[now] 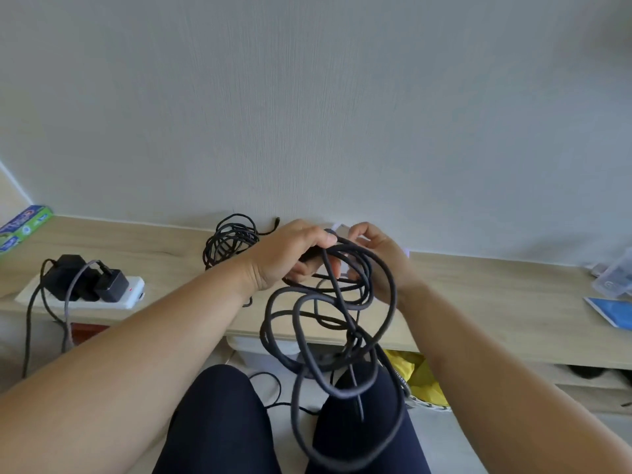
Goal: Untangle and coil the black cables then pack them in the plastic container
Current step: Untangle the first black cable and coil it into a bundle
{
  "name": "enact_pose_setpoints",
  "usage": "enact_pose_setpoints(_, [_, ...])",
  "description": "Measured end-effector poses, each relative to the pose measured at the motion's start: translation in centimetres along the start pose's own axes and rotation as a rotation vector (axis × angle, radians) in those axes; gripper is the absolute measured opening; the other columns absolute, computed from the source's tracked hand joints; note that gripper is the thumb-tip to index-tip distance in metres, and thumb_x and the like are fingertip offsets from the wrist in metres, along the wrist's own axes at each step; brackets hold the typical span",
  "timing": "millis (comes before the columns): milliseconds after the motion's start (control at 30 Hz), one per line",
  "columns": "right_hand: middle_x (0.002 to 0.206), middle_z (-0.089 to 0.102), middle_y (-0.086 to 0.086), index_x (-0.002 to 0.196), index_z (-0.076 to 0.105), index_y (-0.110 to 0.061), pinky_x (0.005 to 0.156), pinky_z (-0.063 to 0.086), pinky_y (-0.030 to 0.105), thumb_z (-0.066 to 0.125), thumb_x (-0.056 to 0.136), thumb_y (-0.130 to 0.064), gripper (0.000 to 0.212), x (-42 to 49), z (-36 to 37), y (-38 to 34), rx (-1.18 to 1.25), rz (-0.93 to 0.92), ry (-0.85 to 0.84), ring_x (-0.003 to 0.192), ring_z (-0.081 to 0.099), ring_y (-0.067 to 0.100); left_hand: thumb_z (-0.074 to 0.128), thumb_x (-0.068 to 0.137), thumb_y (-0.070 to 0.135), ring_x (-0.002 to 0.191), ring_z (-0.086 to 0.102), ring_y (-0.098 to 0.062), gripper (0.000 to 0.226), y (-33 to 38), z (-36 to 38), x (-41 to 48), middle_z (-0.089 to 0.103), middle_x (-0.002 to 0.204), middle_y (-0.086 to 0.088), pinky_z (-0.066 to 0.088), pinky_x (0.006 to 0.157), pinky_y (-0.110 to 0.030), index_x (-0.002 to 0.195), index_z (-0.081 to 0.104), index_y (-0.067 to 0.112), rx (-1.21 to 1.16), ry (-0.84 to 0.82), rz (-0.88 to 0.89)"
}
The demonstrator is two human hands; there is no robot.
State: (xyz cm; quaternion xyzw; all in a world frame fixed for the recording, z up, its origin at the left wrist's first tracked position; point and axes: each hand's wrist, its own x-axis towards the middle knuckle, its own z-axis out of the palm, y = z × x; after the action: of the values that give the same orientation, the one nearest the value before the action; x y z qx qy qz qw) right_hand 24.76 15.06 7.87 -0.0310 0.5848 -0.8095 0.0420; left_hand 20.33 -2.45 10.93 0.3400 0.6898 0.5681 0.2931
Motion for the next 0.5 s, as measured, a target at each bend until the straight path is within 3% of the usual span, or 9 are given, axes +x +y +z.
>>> enact_pose_setpoints(67, [0.059, 0.061, 0.002, 0.069, 0.062, -0.016, 0.046, 0.045, 0.018, 0.075, 0.074, -0.018, 0.014, -0.1, 0.5, 1.0, -0.094, -0.013, 0.075, 0.048, 0.053, 0.013, 0.039, 0.083, 0.031, 0.037, 0.017, -0.01, 0.042, -0.5, 0.2, -0.2, 0.025, 0.039, 0.004, 0.016, 0.041, -0.022, 0.062, 0.069, 0.012, -0.013, 0.04, -0.019])
enact_pose_setpoints(133, [0.058, 0.059, -0.008, 0.067, 0.062, -0.02, 0.055, 0.044, 0.019, 0.062, 0.085, -0.001, 0.026, -0.2, 0.6, 1.2, -0.426, -0.043, 0.191, 0.054, 0.051, 0.009, 0.037, 0.088, 0.03, 0.038, 0.017, -0.01, 0.043, -0.8, 0.2, -0.6, 0.025, 0.04, 0.006, 0.016, 0.042, -0.023, 0.063, 0.066, 0.01, 0.022, 0.093, -0.068])
enact_pose_setpoints(233, [0.068, 0.059, -0.017, 0.073, 0.065, -0.029, 0.062, 0.04, 0.012, 0.057, 0.093, -0.022, 0.023, -0.7, 0.2, -0.8, -0.854, -0.044, 0.248, 0.055, 0.049, -0.007, 0.029, 0.1, 0.025, 0.039, 0.018, -0.009, 0.048, -0.9, -0.2, -1.1, 0.025, 0.041, 0.007, 0.017, 0.042, -0.023, 0.07, 0.062, 0.007, 0.102, 0.163, -0.168])
enact_pose_setpoints(333, [0.092, 0.058, -0.015, 0.089, 0.072, -0.027, 0.075, 0.038, 0.017, 0.04, 0.097, -0.043, 0.036, -0.9, 0.5, -3.3, -0.969, -0.004, 0.243, 0.075, 0.052, -0.004, 0.031, 0.099, 0.026, 0.043, 0.018, -0.012, 0.045, -0.7, -0.4, -1.1, 0.025, 0.048, 0.003, 0.016, 0.044, -0.026, 0.074, 0.062, 0.006, 0.154, 0.184, -0.231])
enact_pose_setpoints(400, [0.097, 0.049, -0.01, 0.099, 0.071, -0.023, 0.076, 0.035, 0.02, 0.047, 0.092, -0.049, 0.037, -0.9, 1.4, -4.1, -1.214, -0.079, 0.202, 0.088, 0.052, 0.006, 0.032, 0.097, 0.025, 0.044, 0.017, -0.013, 0.04, -0.3, -0.3, -0.7, 0.024, 0.05, 0.001, 0.014, 0.044, -0.027, 0.077, 0.06, 0.004, 0.14, 0.195, -0.242])
enact_pose_setpoints(500, [0.103, 0.041, -0.01, 0.116, 0.065, -0.024, 0.076, 0.035, 0.02, 0.062, 0.079, -0.053, 0.047, -0.7, 2.7, -4.1, -1.518, -0.159, 0.104, 0.087, 0.047, 0.007, 0.034, 0.097, 0.025, 0.041, 0.019, -0.012, 0.035, 0.3, 0.2, -0.1, 0.028, 0.045, 0.004, 0.019, 0.04, -0.023, 0.075, 0.052, 0.006, 0.158, 0.21, -0.236])
